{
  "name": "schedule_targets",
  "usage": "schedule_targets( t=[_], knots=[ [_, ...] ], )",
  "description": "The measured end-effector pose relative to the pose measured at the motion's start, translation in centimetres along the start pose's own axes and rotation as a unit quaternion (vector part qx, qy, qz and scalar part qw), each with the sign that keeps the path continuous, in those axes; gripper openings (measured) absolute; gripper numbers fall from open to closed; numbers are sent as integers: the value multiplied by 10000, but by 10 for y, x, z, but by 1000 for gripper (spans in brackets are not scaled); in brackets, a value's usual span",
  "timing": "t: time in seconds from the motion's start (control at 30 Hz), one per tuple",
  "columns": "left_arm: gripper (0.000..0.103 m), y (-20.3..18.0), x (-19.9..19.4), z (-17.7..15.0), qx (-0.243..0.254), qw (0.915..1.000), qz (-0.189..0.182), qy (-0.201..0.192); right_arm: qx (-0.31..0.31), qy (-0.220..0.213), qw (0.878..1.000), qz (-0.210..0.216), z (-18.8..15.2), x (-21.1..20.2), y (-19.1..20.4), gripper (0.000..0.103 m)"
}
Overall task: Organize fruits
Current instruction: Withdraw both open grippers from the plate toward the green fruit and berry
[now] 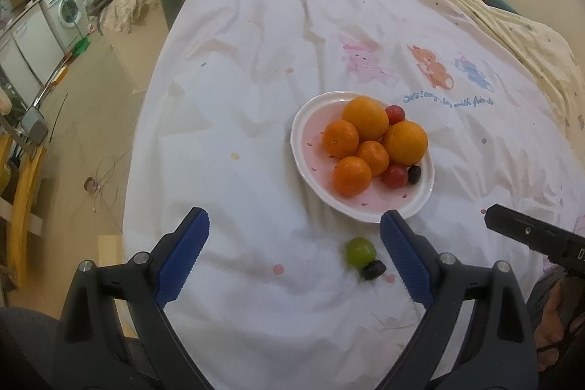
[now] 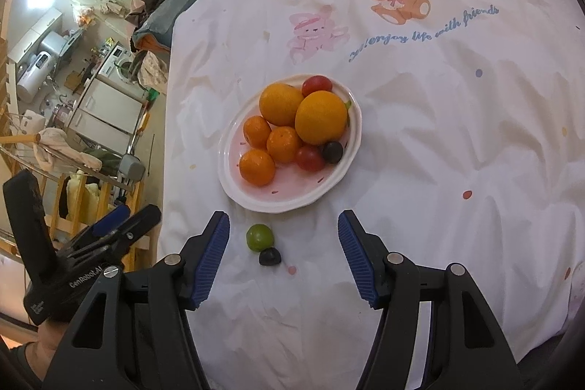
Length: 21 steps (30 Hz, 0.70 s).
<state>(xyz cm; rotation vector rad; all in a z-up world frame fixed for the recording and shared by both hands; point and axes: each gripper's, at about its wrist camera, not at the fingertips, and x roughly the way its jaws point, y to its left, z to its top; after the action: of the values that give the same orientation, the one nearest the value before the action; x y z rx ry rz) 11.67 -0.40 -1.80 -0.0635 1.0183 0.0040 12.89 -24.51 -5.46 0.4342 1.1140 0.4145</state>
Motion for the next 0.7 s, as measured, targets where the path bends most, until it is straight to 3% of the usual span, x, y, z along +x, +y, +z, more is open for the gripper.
schedule_targets(
  t=[0.7],
  knots=[
    [93, 31, 19, 4, -843, 9960, 176, 240, -22, 807, 9966, -158, -11, 54, -4, 65]
  ],
)
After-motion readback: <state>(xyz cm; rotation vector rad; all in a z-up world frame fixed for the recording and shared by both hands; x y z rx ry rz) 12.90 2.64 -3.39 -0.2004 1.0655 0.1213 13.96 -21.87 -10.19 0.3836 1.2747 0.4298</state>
